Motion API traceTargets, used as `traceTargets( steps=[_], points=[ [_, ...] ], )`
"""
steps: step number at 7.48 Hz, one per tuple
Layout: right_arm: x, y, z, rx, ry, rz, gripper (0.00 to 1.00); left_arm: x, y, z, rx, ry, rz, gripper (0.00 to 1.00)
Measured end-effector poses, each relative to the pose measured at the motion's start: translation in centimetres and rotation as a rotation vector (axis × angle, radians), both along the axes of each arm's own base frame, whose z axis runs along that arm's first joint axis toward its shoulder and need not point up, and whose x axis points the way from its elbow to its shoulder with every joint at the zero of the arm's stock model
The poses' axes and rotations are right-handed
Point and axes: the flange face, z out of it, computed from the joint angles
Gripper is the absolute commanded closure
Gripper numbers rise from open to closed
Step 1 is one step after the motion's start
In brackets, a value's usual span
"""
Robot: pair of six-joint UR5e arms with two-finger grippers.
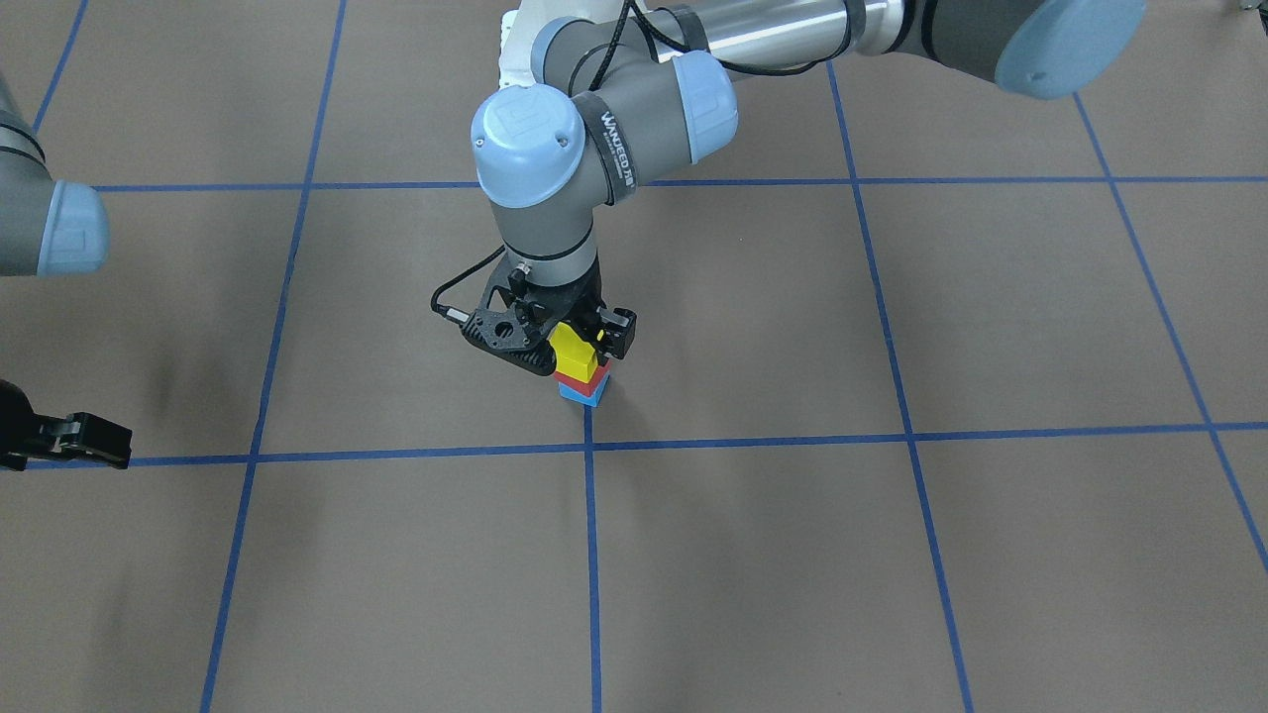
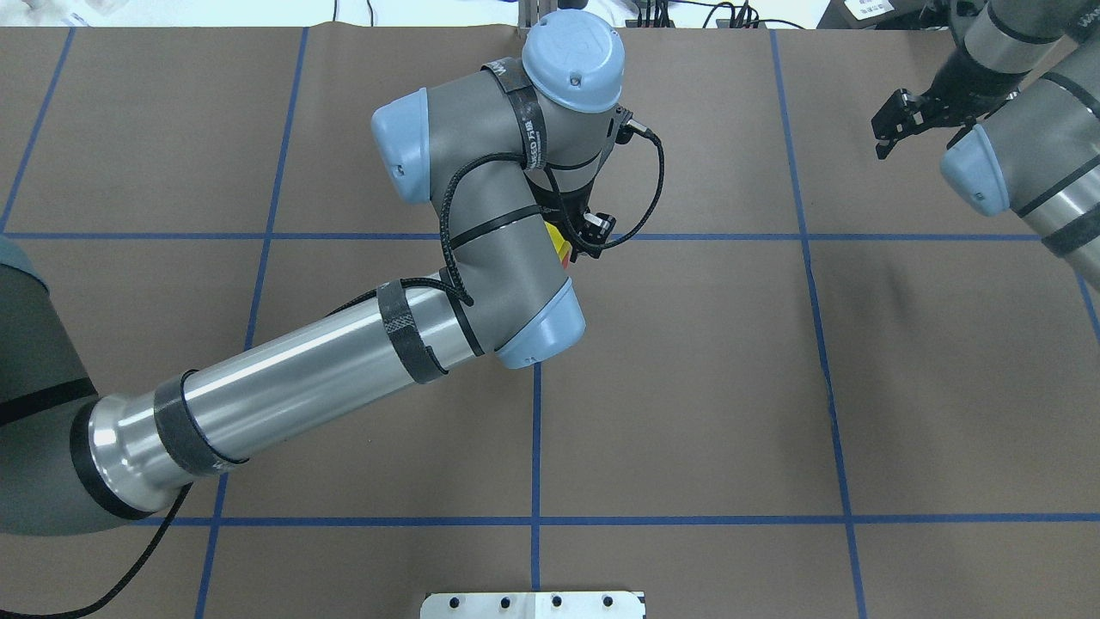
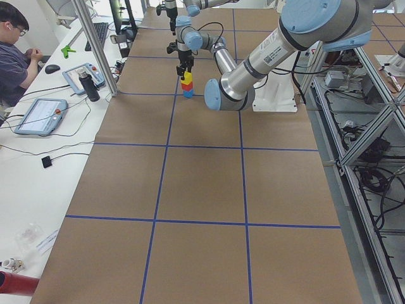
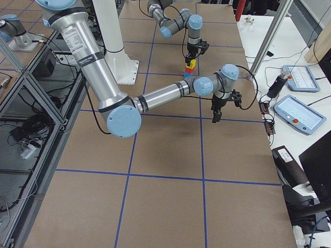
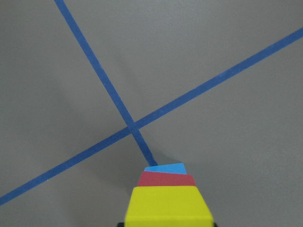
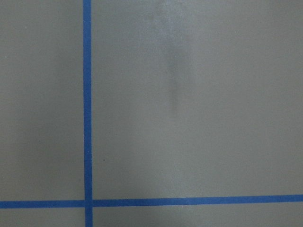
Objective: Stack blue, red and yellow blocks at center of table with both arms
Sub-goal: 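Lower the yellow cube onto the red cube and open the left gripper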
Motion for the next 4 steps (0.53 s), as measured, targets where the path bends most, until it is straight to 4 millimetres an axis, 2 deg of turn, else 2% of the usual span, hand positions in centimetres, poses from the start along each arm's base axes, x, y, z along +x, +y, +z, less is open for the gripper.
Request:
traceTargets(
  steps=[3,4],
  points=[
    [0.1,0.0,-0.2,0.003,-0.002,0.002,0.00,-0.3,-0.1,0.3,-0.003,0.000,-0.005,0.00],
    [0.3,-0.1,-0.3,0.005,-0.004,0.004,0.00,-1.1,-0.1,-0.3,-0.007,0.010,-0.009,0.00]
  ],
)
